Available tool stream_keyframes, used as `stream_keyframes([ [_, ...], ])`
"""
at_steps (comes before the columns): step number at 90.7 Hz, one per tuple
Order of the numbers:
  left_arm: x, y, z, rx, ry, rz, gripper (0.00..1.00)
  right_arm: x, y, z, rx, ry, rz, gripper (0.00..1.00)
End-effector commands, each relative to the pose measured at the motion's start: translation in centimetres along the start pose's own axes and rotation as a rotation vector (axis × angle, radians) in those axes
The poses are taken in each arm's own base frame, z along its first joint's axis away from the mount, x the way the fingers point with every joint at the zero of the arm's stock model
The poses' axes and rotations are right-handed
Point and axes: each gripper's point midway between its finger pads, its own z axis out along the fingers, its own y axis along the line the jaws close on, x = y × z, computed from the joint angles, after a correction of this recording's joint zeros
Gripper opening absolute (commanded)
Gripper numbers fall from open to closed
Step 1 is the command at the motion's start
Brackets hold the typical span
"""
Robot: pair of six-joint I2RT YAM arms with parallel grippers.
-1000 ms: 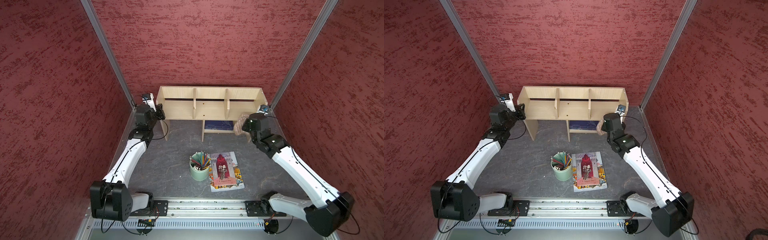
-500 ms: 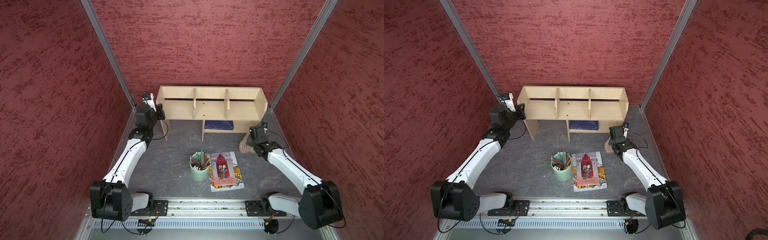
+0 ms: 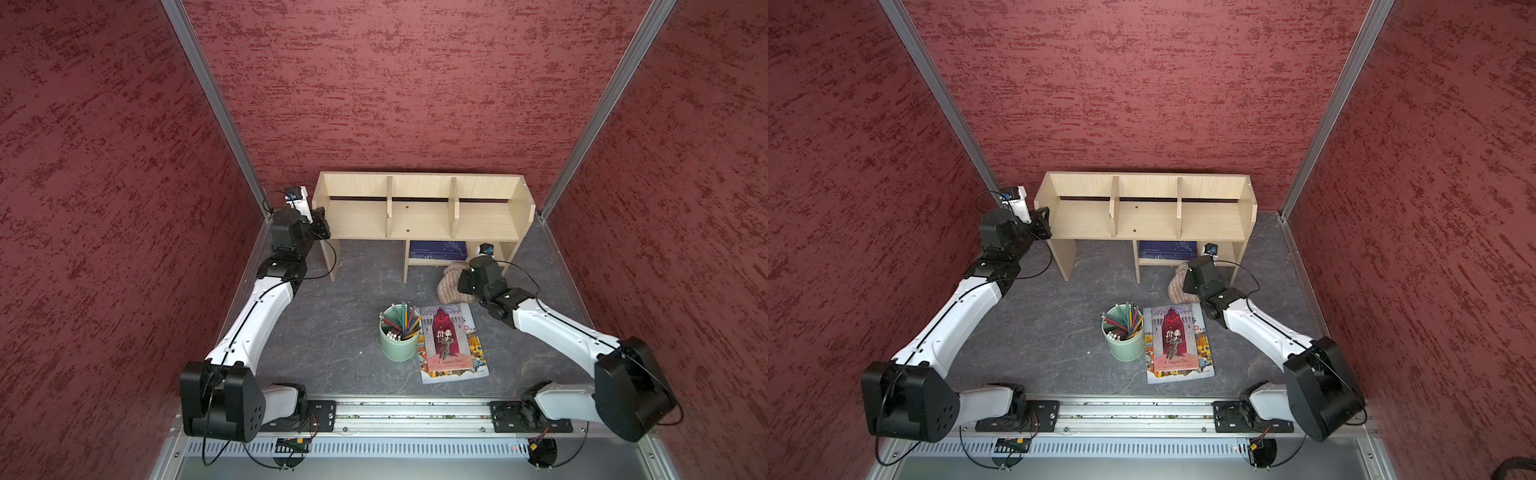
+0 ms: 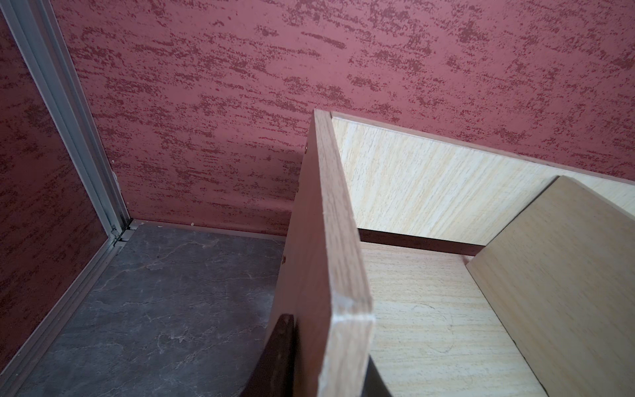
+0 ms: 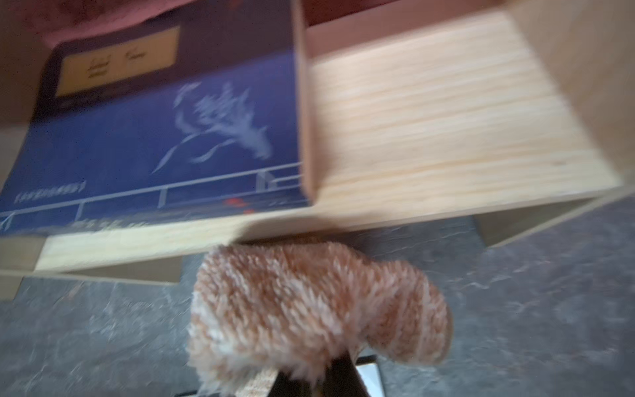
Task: Wipe the bookshelf clean with a cloth
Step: Wipe the dust from the shelf.
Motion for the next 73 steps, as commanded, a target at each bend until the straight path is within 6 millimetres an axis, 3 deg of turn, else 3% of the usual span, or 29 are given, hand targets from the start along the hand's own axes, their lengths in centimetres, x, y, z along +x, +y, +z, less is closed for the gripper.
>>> stream_keyframes([
  [1, 1.3, -3.0, -0.3, 0.144, 0.056, -0.088, 0.0, -2.4, 5.4, -0.8, -0.111, -0.08, 0.011, 0.0],
  [10, 1.3, -3.1, -0.4, 0.15, 0.055, -0.084, 0.0, -3.3, 8.7, -1.6, -0.151, -0.09, -0.045, 0.0],
  [18, 1.5, -3.1, -0.3, 0.15, 0.058, -0.081, 0.0, -5.5, 10.9, -3.3, -0.196, -0.136, -0.062, 0.0],
  [33, 1.5, -3.2, -0.3, 0.151, 0.06, -0.082, 0.0, -9.9, 13.7, -7.3, -0.289, -0.225, -0.069, 0.0],
  [45, 1.5, -3.3, -0.3, 0.159, 0.063, -0.084, 0.0, -11.2, 15.8, -8.8, -0.324, -0.254, -0.114, 0.0],
  [58, 1.6, -3.4, -0.3, 0.163, 0.065, -0.084, 0.0, -10.1, 16.6, -7.5, -0.314, -0.227, -0.132, 0.0],
  [73, 1.7, -3.4, -0.2, 0.163, 0.068, -0.086, 0.0, -4.8, 16.6, -3.1, -0.279, -0.136, -0.146, 0.0],
])
